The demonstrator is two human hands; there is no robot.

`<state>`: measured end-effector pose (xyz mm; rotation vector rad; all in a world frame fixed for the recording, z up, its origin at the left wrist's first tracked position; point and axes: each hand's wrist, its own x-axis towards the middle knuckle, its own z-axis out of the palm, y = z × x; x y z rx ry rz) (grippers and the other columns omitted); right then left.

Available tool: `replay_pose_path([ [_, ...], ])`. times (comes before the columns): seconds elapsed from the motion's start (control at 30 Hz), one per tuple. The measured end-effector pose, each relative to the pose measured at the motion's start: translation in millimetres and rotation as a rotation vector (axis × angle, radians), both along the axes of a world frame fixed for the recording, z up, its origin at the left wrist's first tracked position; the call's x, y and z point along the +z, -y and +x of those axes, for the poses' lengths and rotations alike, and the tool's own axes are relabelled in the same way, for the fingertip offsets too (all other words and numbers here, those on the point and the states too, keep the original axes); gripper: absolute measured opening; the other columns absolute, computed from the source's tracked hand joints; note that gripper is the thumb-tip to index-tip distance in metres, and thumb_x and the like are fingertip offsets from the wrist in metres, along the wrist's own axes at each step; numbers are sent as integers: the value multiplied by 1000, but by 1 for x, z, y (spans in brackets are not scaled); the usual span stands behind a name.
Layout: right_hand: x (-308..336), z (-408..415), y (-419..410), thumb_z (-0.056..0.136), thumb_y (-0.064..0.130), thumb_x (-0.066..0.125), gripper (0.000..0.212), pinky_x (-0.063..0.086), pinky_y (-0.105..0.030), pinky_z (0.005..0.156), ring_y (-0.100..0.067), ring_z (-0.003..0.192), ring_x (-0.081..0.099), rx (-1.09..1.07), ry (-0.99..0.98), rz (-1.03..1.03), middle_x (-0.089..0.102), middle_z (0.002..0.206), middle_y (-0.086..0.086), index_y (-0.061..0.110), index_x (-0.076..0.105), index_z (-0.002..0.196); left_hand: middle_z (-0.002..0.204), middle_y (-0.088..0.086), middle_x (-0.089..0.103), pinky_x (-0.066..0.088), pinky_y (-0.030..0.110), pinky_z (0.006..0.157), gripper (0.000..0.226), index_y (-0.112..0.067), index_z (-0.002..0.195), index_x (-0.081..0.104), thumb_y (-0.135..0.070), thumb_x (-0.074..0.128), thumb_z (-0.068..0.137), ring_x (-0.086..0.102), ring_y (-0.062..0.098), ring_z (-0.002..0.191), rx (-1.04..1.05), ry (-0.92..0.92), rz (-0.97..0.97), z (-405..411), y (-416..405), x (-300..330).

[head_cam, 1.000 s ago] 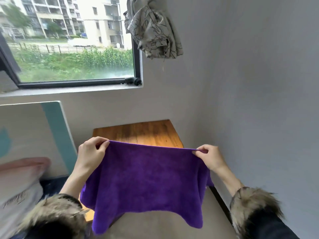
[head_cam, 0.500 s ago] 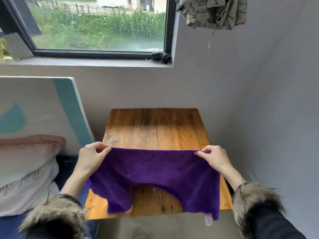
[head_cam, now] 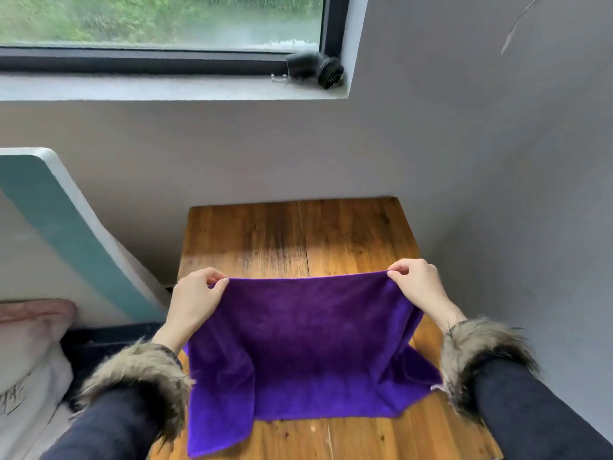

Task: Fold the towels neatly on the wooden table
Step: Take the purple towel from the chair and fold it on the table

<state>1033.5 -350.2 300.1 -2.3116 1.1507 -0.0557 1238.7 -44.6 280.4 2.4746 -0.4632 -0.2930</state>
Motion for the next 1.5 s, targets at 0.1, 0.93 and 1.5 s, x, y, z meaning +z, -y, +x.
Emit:
replay_pose_path([
  [0.1,-22,33,21,87,23,58,14,44,-36,93,-29,102,61,19,10,-44,72,98,-5,20,72,87,92,2,69,44,40,89,11,-21,85,69,-25,59,86,62,25,93,-2,89,75,30,24,-21],
  [0.93,-239,34,-31,90,49,32,59,7,-51,114,-21,143,14,494,-183,-367,25,154,-1,26,28,144,153,6,25,8,55,112,55,-27,144,27,-45,30,92,15,25,142,-538,203,396,-39,47,-208],
  [1.5,-222,99,-162,85,42,36,58,9,-58,110,-22,141,17,417,-33,-280,30,152,-7,21,35,140,106,7,62,36,36,78,28,-12,95,66,-32,47,88,52,27,99,-173,278,166,42,-63,-194],
])
